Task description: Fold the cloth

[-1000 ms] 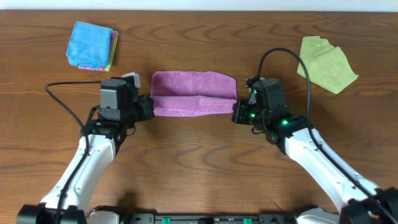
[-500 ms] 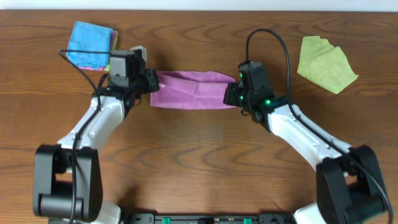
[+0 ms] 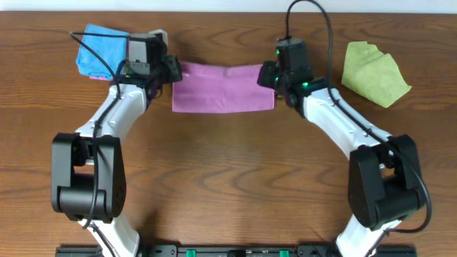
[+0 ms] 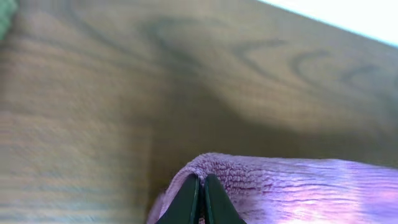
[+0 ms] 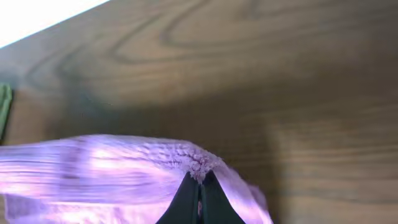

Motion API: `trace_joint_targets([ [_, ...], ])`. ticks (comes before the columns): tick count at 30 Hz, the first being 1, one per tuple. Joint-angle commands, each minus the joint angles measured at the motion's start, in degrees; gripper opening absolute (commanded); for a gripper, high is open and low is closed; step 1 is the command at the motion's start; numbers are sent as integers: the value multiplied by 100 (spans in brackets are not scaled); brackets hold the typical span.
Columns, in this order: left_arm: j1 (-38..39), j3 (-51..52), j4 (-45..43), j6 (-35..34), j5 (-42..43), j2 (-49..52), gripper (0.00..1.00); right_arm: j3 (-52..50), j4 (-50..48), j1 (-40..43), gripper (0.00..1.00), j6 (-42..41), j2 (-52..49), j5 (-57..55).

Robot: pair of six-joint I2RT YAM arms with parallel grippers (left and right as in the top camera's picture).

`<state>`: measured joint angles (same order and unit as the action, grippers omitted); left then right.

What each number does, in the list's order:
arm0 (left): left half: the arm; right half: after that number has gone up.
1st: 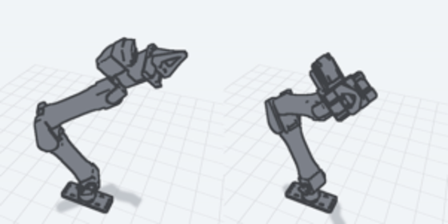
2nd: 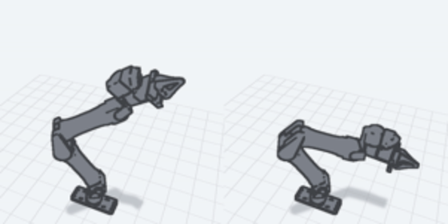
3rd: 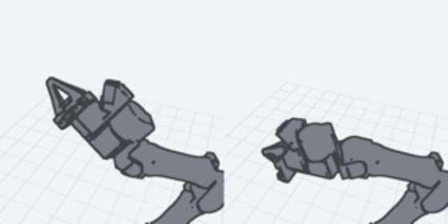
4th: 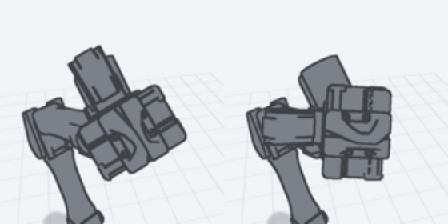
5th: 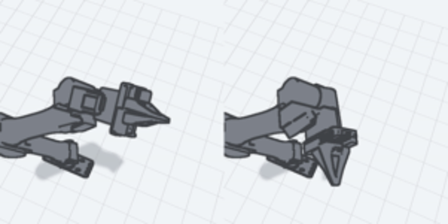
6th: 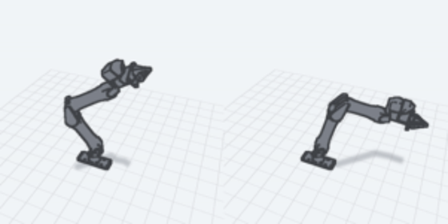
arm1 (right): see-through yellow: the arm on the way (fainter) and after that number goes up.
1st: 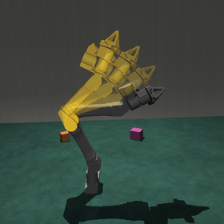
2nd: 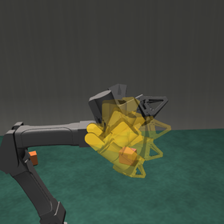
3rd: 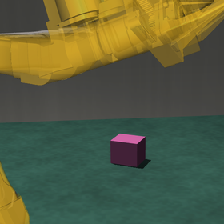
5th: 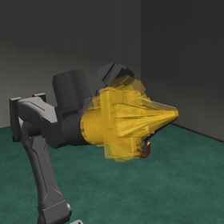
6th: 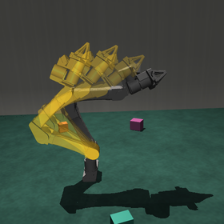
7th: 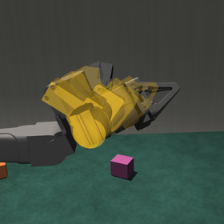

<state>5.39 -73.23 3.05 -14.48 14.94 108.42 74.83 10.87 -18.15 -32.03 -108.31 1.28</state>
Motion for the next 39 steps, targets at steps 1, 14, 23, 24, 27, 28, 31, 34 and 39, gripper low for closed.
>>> trace_joint_targets([
  [1,-98,-155,79,129,-66,13,6,98,164,151,1,-4,-9,4],
  [14,4,-151,1572,299,-13,87,5,96,1469,-133,2,282,-11,26],
  [23,4,-144,2162,422,-168,87,5,87,1871,-138,2,302,-46,-98],
  [24,4,-142,2177,422,-247,87,6,85,1869,-138,2,302,-63,-109],
  [27,4,-140,2159,424,-496,87,5,87,1808,-138,2,299,-144,-109],
  [28,4,-140,2129,426,-535,87,6,85,1779,-138,2,299,-166,-107],
  [31,4,-140,1941,468,-551,101,6,87,1628,-138,2,297,-262,-109],
  [34,4,-140,1751,468,-551,109,11,87,1471,-138,2,297,-328,-120],
  [39,4,-140,1668,479,-658,153,77,87,1329,-131,59,304,-332,-278],
])
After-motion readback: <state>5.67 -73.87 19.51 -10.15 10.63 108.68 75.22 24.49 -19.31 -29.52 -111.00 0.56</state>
